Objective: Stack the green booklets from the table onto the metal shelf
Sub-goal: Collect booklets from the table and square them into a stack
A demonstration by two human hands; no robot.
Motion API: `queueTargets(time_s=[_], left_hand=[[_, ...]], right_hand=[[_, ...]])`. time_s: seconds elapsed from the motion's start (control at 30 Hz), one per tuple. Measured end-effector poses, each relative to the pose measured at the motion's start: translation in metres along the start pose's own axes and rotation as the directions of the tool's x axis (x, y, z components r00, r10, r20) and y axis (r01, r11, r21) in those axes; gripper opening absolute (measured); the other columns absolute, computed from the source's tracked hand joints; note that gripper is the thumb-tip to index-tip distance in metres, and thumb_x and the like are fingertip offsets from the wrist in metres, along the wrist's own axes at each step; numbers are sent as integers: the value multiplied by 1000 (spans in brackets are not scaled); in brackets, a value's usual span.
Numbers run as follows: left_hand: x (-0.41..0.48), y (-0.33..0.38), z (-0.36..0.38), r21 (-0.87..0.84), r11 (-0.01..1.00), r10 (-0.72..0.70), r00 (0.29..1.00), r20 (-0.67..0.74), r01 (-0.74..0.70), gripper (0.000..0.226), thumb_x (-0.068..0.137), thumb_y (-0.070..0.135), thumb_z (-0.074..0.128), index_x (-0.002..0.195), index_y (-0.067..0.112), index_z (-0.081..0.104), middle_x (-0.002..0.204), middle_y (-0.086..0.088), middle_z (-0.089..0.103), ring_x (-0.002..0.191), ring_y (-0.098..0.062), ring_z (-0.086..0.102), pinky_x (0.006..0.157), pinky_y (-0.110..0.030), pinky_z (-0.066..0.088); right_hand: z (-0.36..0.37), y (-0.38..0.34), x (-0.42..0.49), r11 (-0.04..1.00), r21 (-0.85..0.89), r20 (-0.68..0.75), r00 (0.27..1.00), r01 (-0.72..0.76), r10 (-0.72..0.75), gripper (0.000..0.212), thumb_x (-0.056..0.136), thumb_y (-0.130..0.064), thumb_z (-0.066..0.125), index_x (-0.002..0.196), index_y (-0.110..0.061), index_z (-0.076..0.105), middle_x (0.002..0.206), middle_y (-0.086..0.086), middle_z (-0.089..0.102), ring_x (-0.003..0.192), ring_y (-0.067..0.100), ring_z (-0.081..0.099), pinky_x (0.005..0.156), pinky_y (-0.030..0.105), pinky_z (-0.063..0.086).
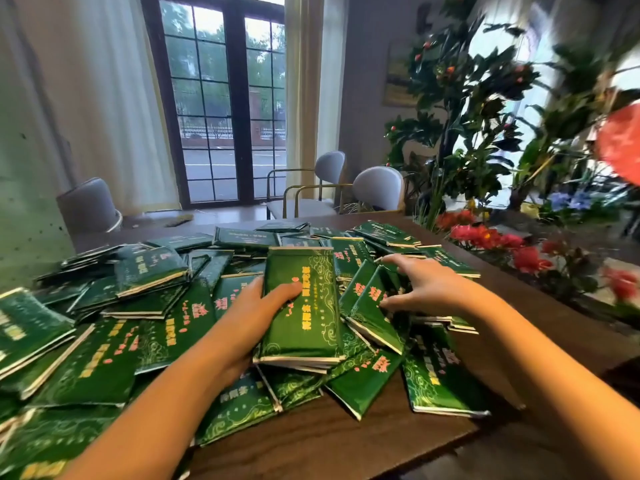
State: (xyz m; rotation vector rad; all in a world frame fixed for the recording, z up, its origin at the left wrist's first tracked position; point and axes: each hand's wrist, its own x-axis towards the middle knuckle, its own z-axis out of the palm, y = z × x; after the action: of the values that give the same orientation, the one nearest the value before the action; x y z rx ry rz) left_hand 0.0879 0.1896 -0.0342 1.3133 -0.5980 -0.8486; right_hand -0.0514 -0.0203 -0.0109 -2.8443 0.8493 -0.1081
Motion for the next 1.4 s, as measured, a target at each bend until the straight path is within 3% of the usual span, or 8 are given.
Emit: queueTargets(time_s=[0.2,0.37,0.5,0.63,0.77,0.93,1.27,1.4], left_hand=[[0,1,-1,-23,1000,-9,999,-33,8,26,90,23,59,112,9,57,77,-7,75,61,-18,70,49,-25,54],[2,3,-6,-83,996,7,995,-96,-16,21,90,23,60,108,12,57,73,-5,74,59,-18,70,47,-26,54],[4,4,-8,-128,990,28,980,-196,-54,20,91,22,61,107,12,57,76,-6,74,58,-17,70,45,-25,54],[8,3,-11,-150,986,25,964,-264,-67,37,90,22,62,124,9,52,102,-15,71,75,-23,69,55,-31,57],[10,2,-14,-165,984,19,965,-263,-64,37,91,22,60,126,9,51,104,-16,70,77,-25,69,55,-31,57],[13,-1,-16,-147,988,11,968,-249,-49,36,91,23,61,123,10,50,102,-15,70,77,-26,69,60,-33,53],[16,-3,-18,-63,997,26,966,-259,-44,39,90,27,63,122,8,49,102,-16,70,75,-25,69,60,-33,54],[9,-1,-13,-24,998,57,969,-240,-64,91,68,56,74,142,18,37,136,-9,54,119,-29,56,102,-51,43]], right_hand=[[14,7,2,961,277,15,1000,-18,14,90,73,-40,78,145,-27,26,139,9,44,122,25,46,102,39,40],[15,-2,1,865,482,-248,969,139,-17,79,73,-12,79,139,-24,36,133,7,45,112,13,43,90,20,39],[9,-7,-1,656,708,-387,920,261,52,67,78,0,72,132,-27,44,121,1,54,113,12,50,89,24,44],[1,-19,-1,299,907,-362,911,295,198,57,79,14,62,125,-17,49,96,3,60,72,2,66,61,16,54],[-3,-22,4,5,962,-268,938,274,220,58,79,17,56,131,-8,49,82,-2,71,73,15,68,64,29,58],[-10,-30,3,-215,956,-173,974,201,144,48,82,15,50,124,-8,54,91,7,67,79,19,64,67,35,57],[-19,-58,-1,-330,939,-100,995,95,4,32,85,5,50,108,-15,60,94,5,66,66,13,66,42,19,51],[-10,-75,3,-313,950,-15,999,27,40,32,86,8,49,109,-13,59,91,8,64,59,11,65,39,17,47]])
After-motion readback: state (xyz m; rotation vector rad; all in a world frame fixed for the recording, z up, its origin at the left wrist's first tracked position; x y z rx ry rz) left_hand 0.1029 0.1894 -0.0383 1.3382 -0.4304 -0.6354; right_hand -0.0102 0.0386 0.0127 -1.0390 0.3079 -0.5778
